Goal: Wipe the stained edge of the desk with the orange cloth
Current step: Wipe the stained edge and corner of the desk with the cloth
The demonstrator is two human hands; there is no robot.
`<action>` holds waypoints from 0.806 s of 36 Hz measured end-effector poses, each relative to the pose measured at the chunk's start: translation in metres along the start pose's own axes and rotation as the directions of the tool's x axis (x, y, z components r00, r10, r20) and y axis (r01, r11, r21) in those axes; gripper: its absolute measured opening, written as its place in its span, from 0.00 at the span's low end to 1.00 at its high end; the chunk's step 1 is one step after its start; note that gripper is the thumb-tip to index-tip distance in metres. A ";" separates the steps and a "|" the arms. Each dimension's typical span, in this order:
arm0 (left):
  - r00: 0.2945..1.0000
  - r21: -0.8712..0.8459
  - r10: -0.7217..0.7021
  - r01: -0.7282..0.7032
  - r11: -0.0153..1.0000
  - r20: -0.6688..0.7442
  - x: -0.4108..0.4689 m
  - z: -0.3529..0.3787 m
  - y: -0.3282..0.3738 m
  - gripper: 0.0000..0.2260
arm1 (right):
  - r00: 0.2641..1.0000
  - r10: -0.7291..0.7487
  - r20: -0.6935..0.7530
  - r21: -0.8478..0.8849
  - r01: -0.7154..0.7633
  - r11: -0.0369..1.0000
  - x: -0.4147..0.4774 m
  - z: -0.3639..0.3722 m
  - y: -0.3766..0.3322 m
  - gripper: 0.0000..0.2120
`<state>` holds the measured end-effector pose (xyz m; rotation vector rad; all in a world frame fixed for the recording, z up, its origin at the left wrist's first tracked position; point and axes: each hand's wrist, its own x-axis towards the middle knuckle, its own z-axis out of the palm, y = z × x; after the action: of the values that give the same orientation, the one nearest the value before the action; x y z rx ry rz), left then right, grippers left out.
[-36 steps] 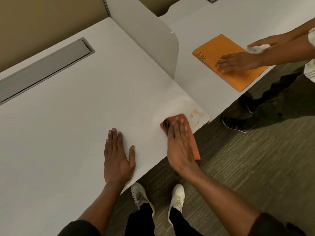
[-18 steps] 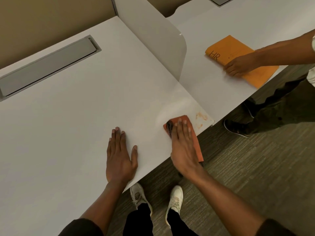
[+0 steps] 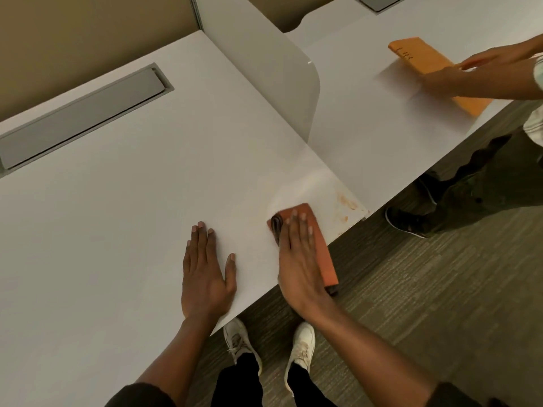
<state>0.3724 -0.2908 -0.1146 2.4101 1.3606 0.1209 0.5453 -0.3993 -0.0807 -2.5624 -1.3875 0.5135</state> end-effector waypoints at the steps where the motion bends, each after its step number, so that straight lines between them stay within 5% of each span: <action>1: 1.000 0.001 0.000 0.000 1.000 -0.002 0.000 0.000 0.000 0.35 | 1.000 -0.007 -0.002 -0.008 0.007 1.000 -0.002 0.000 0.004 0.37; 11: 1.000 0.004 0.009 -0.009 1.000 -0.009 0.000 0.001 -0.001 0.34 | 0.984 0.150 -0.096 -0.091 -0.159 0.983 0.100 -0.036 0.035 0.38; 21: 1.000 0.001 0.004 -0.004 1.000 -0.017 0.001 0.004 -0.004 0.35 | 0.988 -0.149 0.048 -0.101 0.153 0.983 -0.006 -0.008 0.017 0.38; 29: 1.000 -0.010 0.010 -0.010 1.000 -0.017 0.001 0.001 -0.002 0.34 | 0.987 0.116 -0.113 -0.154 -0.133 0.979 0.094 -0.048 0.048 0.36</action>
<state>0.3715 -0.2898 -0.1164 2.4134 1.3527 0.1503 0.6484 -0.3469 -0.0716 -2.7745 -1.2890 0.2924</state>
